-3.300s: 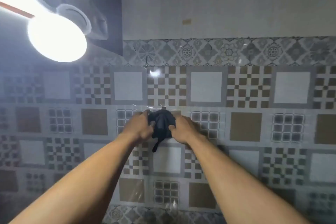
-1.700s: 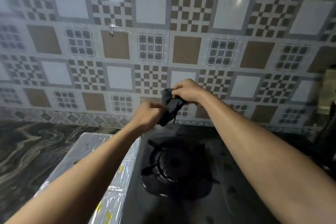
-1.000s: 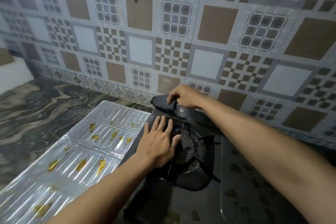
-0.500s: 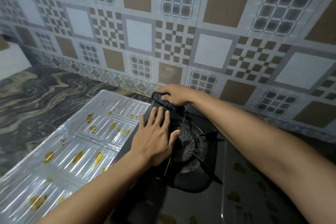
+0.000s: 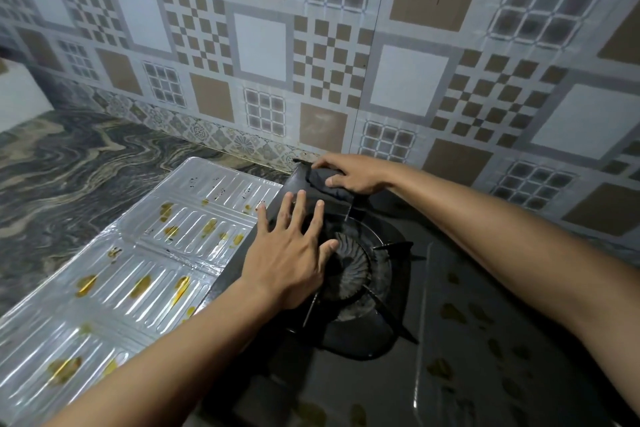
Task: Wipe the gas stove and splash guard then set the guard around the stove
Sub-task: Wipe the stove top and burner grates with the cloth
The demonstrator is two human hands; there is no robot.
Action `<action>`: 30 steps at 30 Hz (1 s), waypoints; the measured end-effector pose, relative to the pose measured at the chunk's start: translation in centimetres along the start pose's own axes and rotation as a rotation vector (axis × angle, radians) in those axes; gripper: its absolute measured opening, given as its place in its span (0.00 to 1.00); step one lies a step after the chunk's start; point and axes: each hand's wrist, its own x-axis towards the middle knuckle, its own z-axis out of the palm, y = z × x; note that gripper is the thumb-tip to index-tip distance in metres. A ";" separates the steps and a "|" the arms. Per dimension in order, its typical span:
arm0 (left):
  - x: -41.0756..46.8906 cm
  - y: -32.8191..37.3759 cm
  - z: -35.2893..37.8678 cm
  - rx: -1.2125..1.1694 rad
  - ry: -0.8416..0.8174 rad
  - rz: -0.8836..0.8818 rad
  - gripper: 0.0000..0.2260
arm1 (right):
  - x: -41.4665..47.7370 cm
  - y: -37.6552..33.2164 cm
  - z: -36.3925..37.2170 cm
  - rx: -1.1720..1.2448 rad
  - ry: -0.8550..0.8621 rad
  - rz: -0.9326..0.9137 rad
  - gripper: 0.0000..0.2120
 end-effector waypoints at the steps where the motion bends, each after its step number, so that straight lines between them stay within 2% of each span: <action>1: 0.0 0.0 0.1 0.003 0.004 -0.002 0.33 | -0.4 0.4 -0.1 -0.018 -0.002 0.002 0.22; 8: 0.2 0.3 -0.3 -0.055 -0.019 -0.030 0.31 | -3.5 3.0 0.0 -0.079 -0.023 0.008 0.22; 15: 0.9 2.1 -0.9 -0.128 -0.023 0.007 0.32 | -7.9 4.5 2.1 -0.018 0.082 0.120 0.23; 20: 1.2 4.6 -0.9 -0.146 -0.065 0.097 0.33 | -11.3 5.6 3.4 -0.143 0.132 0.273 0.25; 24: 1.0 4.9 -0.6 -0.117 -0.069 0.118 0.35 | -13.3 5.3 4.7 -0.162 0.282 0.277 0.28; 27: 1.2 4.9 -0.4 -0.082 -0.064 0.142 0.35 | -14.2 4.6 5.1 -0.029 0.392 0.250 0.23; 30: 1.3 5.1 -0.5 -0.059 -0.082 0.153 0.35 | -14.7 4.7 5.6 -0.042 0.376 0.270 0.21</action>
